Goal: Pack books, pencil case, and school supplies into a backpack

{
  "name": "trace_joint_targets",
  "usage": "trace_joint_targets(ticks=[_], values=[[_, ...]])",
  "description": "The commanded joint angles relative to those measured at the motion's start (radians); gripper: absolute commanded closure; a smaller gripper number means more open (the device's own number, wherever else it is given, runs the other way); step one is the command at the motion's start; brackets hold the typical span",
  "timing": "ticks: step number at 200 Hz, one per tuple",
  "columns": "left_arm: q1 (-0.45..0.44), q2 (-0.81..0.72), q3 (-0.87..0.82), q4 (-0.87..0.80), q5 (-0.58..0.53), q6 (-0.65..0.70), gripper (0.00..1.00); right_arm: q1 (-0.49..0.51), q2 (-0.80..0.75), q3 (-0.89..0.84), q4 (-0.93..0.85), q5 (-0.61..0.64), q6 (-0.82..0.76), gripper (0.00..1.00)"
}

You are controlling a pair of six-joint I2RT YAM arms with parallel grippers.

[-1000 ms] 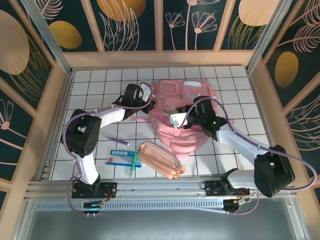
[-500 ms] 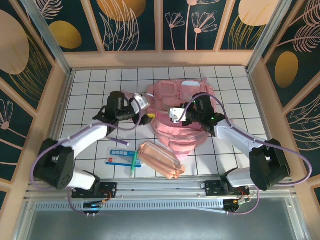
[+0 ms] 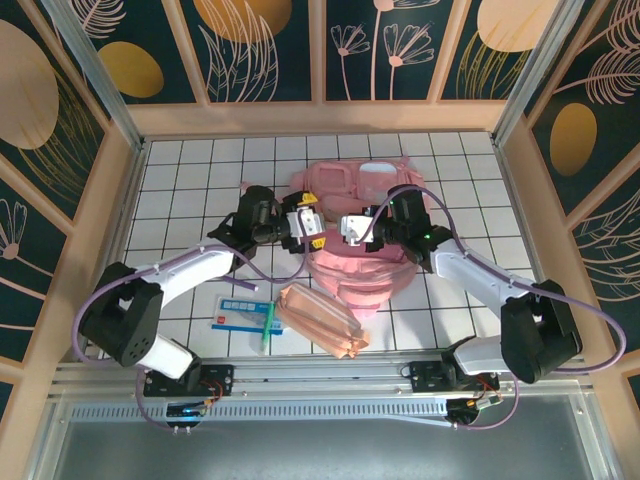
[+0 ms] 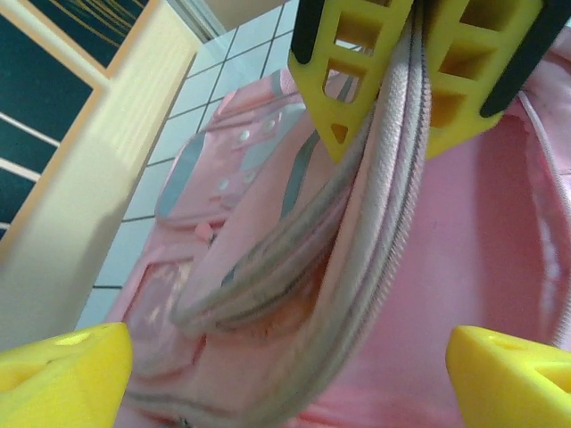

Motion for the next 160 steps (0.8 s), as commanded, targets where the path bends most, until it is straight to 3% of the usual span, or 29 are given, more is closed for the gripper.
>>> trace_joint_targets(ticks=[1, 41, 60, 77, 91, 103, 116, 140, 160], values=[[-0.004, 0.043, 0.062, 0.065, 0.000, 0.086, 0.12, 0.017, -0.056, 0.012, 0.047, -0.101, -0.022, 1.00], [-0.028, 0.145, 0.157, 0.003, 0.050, 0.166, 0.28, 0.031, -0.053, 0.008, 0.063, -0.077, -0.026, 1.00], [-0.042, 0.180, 0.144, 0.067, 0.061, 0.177, 0.42, 0.057, -0.049, -0.001, 0.092, -0.039, -0.018, 0.98], [-0.042, 0.224, 0.156, 0.121, 0.018, 0.123, 0.58, 0.087, -0.049, -0.028, 0.179, 0.053, 0.030, 0.82], [-0.039, 0.246, 0.179, 0.163, -0.055, 0.050, 0.68, 0.138, -0.058, -0.076, 0.340, 0.230, 0.149, 0.69], [-0.033, 0.264, 0.215, 0.170, -0.091, -0.021, 0.82, 0.178, -0.077, -0.115, 0.424, 0.365, 0.231, 0.52], [-0.020, 0.281, 0.273, 0.124, -0.104, -0.088, 1.00, 0.194, -0.112, -0.149, 0.456, 0.452, 0.333, 0.48], [-0.010, 0.279, 0.262, 0.168, -0.146, -0.128, 1.00, 0.195, -0.205, -0.217, 0.456, 0.510, 0.508, 0.46], [0.003, 0.271, 0.238, 0.214, -0.184, -0.167, 1.00, 0.194, -0.309, -0.271, 0.419, 0.447, 0.604, 0.45]])
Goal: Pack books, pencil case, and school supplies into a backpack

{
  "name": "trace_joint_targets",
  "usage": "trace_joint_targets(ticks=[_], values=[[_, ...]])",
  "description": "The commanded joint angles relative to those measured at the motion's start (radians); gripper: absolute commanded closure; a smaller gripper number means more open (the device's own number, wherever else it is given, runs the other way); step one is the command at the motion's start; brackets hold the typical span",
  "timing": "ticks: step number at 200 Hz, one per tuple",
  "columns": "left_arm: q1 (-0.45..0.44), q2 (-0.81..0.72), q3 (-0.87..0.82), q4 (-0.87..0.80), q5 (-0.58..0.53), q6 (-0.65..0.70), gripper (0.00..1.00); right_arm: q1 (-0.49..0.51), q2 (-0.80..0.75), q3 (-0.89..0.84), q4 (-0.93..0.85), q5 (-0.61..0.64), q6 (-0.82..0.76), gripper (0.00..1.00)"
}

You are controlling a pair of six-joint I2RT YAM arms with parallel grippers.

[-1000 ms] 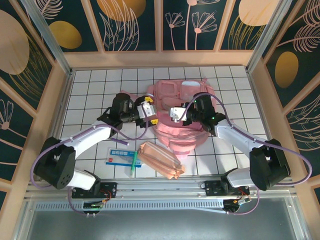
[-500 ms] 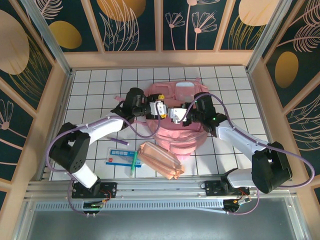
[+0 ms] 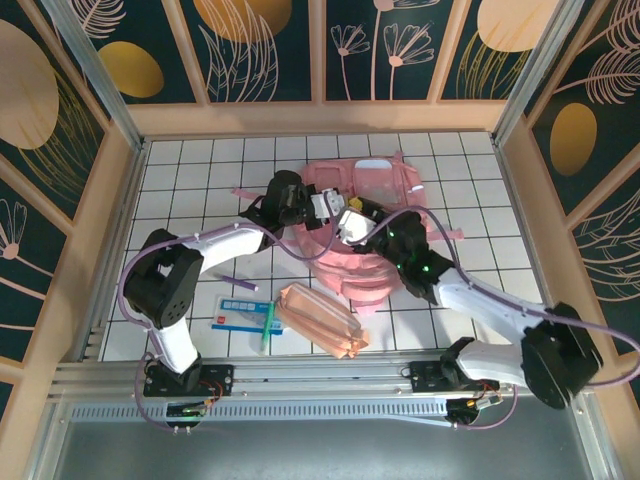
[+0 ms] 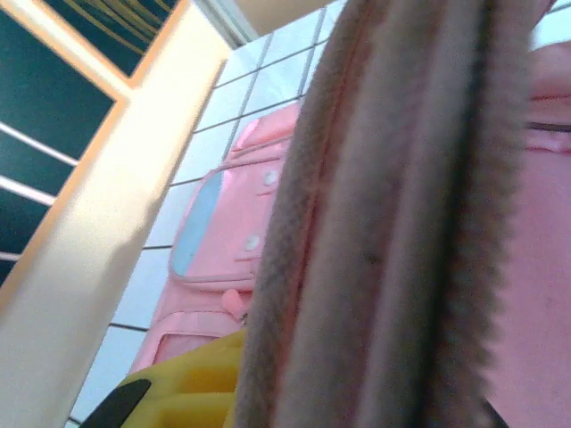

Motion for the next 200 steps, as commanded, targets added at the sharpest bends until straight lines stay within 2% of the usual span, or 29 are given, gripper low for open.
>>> trace_joint_targets(ticks=[1, 28, 55, 69, 80, 108, 138, 153, 176, 200], values=[[0.036, -0.004, 0.003, 0.116, -0.106, -0.109, 1.00, 0.009, -0.114, -0.061, 0.032, 0.004, 0.212, 0.45], [0.069, -0.026, -0.029, 0.170, -0.156, -0.184, 1.00, 0.008, -0.233, -0.086, -0.118, -0.200, 0.291, 0.45], [0.106, -0.067, -0.073, 0.207, -0.209, -0.258, 1.00, 0.023, -0.267, -0.082, -0.335, -0.591, 0.265, 0.45], [0.119, -0.078, -0.093, 0.214, -0.220, -0.285, 1.00, 0.055, -0.246, -0.079, -0.423, -0.692, 0.252, 0.45], [0.125, -0.078, -0.103, 0.212, -0.216, -0.298, 1.00, 0.096, -0.214, -0.071, -0.482, -0.675, 0.247, 0.45], [0.130, -0.106, -0.101, 0.181, -0.233, -0.315, 1.00, 0.235, -0.123, -0.046, -0.578, -0.540, 0.212, 0.45], [0.144, -0.125, -0.136, 0.246, -0.223, -0.360, 1.00, 0.340, 0.024, 0.016, -0.651, -0.430, 0.234, 0.45], [0.146, -0.133, -0.137, 0.251, -0.219, -0.373, 1.00, 0.404, 0.105, 0.054, -0.716, -0.445, 0.184, 0.45], [0.146, -0.140, -0.160, 0.252, -0.203, -0.381, 0.99, 0.462, 0.178, 0.049, -0.645, -0.363, 0.252, 0.44], [0.147, -0.151, -0.174, 0.254, -0.194, -0.387, 0.99, 0.492, 0.232, 0.048, -0.553, -0.212, 0.368, 0.39]])
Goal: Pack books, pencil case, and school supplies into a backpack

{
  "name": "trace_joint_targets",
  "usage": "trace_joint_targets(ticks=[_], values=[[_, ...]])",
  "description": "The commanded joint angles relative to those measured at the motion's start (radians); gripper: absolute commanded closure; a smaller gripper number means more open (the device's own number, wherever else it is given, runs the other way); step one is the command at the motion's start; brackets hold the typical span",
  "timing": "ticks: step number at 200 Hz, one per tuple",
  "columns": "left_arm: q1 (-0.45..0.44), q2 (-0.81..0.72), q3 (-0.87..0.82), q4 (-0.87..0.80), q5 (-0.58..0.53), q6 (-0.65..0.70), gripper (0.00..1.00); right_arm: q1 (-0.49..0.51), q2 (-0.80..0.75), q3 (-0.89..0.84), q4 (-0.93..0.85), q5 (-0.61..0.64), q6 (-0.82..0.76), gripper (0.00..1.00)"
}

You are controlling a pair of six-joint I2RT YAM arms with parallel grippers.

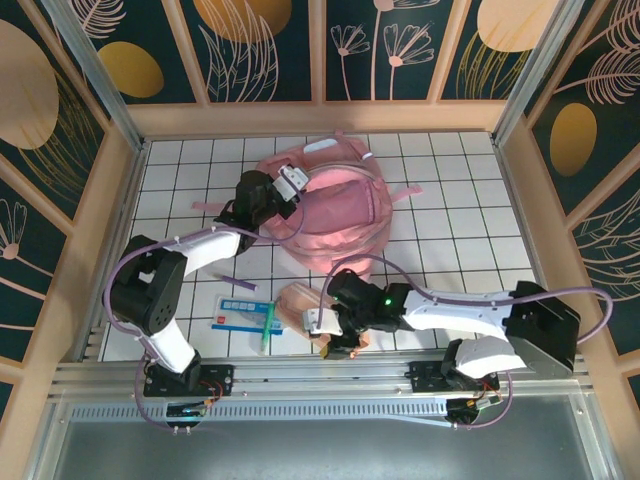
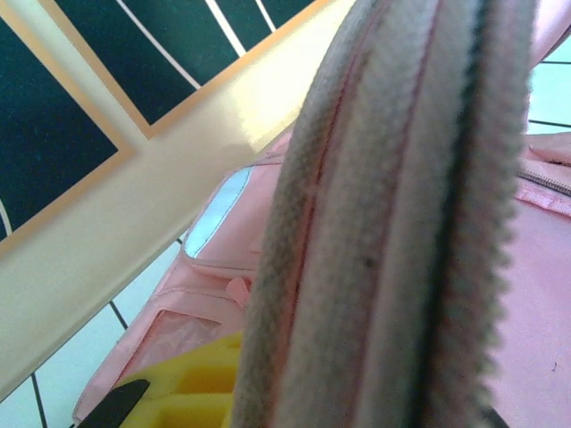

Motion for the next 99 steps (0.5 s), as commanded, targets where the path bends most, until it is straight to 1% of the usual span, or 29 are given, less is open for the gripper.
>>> trace_joint_targets(ticks=[1, 22, 47, 66, 74, 81, 92, 99], values=[[0.010, -0.057, -0.014, 0.086, 0.012, -0.055, 0.99, 0.023, 0.039, 0.018, 0.076, 0.169, 0.113, 0.39], [0.010, -0.064, -0.027, 0.091, 0.017, -0.054, 0.99, 0.036, 0.077, 0.012, 0.126, 0.275, 0.182, 0.33], [0.010, -0.067, -0.036, 0.099, 0.031, -0.060, 0.99, 0.066, 0.123, 0.012, 0.148, 0.350, 0.209, 0.33], [0.010, -0.064, -0.037, 0.110, 0.039, -0.070, 0.99, 0.093, 0.178, 0.037, 0.127, 0.424, 0.223, 0.33], [0.011, -0.064, -0.037, 0.112, 0.040, -0.073, 0.99, 0.100, 0.196, 0.047, 0.121, 0.459, 0.230, 0.36], [0.010, -0.063, -0.037, 0.112, 0.042, -0.076, 0.99, 0.101, 0.204, 0.051, 0.120, 0.481, 0.235, 0.41], [0.010, -0.065, -0.034, 0.112, 0.045, -0.077, 0.99, 0.103, 0.203, 0.052, 0.129, 0.505, 0.245, 0.52], [0.010, -0.067, -0.034, 0.110, 0.046, -0.077, 0.99, 0.100, 0.196, 0.050, 0.140, 0.504, 0.250, 0.62]])
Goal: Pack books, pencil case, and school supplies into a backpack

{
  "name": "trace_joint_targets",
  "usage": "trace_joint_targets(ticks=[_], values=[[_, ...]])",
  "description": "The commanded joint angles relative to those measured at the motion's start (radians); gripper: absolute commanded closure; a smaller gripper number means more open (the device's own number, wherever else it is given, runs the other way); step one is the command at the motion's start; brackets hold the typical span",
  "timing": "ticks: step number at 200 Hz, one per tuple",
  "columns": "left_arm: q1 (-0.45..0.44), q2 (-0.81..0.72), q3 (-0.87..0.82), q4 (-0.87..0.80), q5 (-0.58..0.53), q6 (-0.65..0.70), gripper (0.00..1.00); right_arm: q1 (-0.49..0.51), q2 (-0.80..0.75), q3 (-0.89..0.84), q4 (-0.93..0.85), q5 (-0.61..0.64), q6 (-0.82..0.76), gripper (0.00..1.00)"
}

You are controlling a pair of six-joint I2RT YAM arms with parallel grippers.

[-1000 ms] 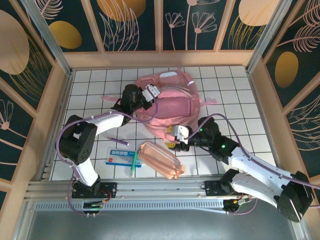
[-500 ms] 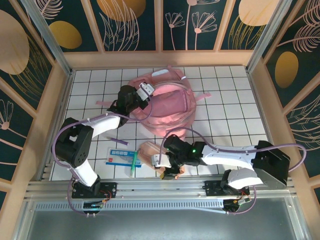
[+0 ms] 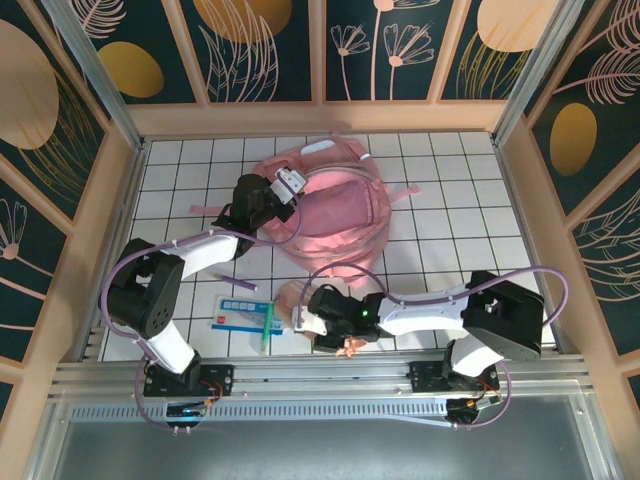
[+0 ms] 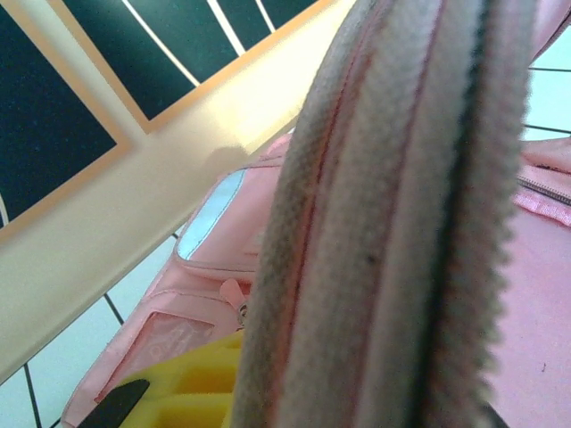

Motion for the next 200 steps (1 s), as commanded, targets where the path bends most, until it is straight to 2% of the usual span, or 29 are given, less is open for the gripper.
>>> trace_joint_targets(ticks=[1, 13, 30, 50, 77, 107, 127, 142, 164, 178, 200], values=[[0.008, -0.046, 0.000, 0.087, 0.037, -0.053, 0.99, -0.001, 0.006, 0.017, 0.022, 0.116, 0.048, 0.63], [0.008, -0.051, 0.003, 0.087, 0.037, -0.051, 0.99, -0.021, -0.024, 0.015, 0.034, 0.090, 0.088, 0.83], [0.008, -0.053, 0.009, 0.089, 0.037, -0.059, 0.98, -0.053, -0.087, 0.007, 0.024, 0.035, 0.122, 0.93], [0.008, -0.041, 0.029, 0.078, 0.038, -0.071, 0.98, -0.090, -0.182, -0.009, 0.000, 0.028, 0.169, 1.00], [0.008, -0.030, 0.077, 0.042, 0.054, -0.106, 0.98, -0.146, -0.327, -0.022, -0.034, 0.027, 0.242, 1.00], [0.008, -0.035, 0.119, -0.002, 0.045, -0.184, 0.98, -0.284, -0.399, 0.036, -0.064, -0.008, 0.383, 1.00], [0.008, -0.040, 0.145, -0.041, 0.050, -0.228, 0.96, -0.392, -0.331, 0.154, -0.071, -0.048, 0.614, 1.00], [0.007, -0.041, 0.150, -0.043, 0.072, -0.266, 0.96, -0.466, -0.227, 0.264, -0.075, -0.133, 0.803, 1.00], [0.007, -0.036, 0.168, -0.056, 0.103, -0.320, 0.99, -0.527, -0.087, 0.410, -0.114, -0.187, 1.059, 1.00], [0.007, -0.032, 0.173, -0.067, 0.118, -0.353, 1.00, -0.566, -0.040, 0.431, -0.083, -0.217, 1.232, 1.00], [0.006, -0.039, 0.158, -0.047, 0.129, -0.394, 1.00, -0.620, 0.015, 0.399, 0.071, -0.227, 1.449, 1.00]])
